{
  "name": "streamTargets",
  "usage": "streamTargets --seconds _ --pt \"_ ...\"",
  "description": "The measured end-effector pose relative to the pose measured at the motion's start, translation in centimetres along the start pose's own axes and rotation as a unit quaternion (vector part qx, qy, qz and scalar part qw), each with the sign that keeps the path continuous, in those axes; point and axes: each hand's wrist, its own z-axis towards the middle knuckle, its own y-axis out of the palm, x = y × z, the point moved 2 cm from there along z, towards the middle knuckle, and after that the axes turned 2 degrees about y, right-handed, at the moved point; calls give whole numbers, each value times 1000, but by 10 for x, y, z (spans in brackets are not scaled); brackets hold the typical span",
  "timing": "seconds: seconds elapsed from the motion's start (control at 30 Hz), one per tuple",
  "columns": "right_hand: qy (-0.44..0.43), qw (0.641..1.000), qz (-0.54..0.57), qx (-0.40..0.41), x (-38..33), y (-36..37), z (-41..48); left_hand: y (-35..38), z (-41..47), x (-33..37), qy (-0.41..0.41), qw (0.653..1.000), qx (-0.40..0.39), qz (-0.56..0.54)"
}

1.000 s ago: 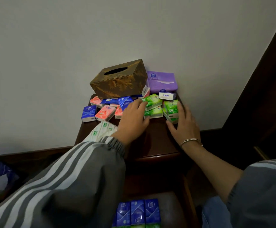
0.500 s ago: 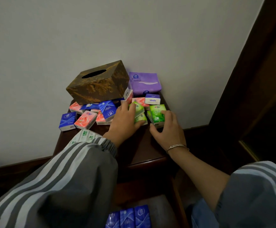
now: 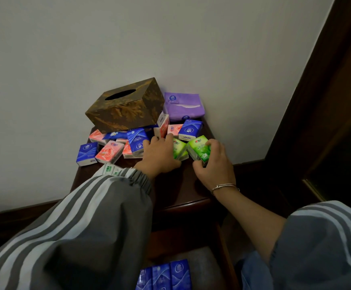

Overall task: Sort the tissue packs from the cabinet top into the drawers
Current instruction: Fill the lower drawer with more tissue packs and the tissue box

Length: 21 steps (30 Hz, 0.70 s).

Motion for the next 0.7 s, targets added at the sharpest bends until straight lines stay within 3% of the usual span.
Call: streamTargets --seconds 0.27,0.43,0.57,0.7 --pt "1 1000 -19 -2 0 0 0 6 -10 4 -2 998 41 -39" --pt "7 1000 -20 12 0 -3 -1 5 -30 7 3 990 134 -43" --pt "7 999 -23 30 0 -3 0 -7 -60 2 -22 968 210 -133" --pt "32 998 -46 24 0 -1 1 -17 -110 -8 -43 935 236 -262"
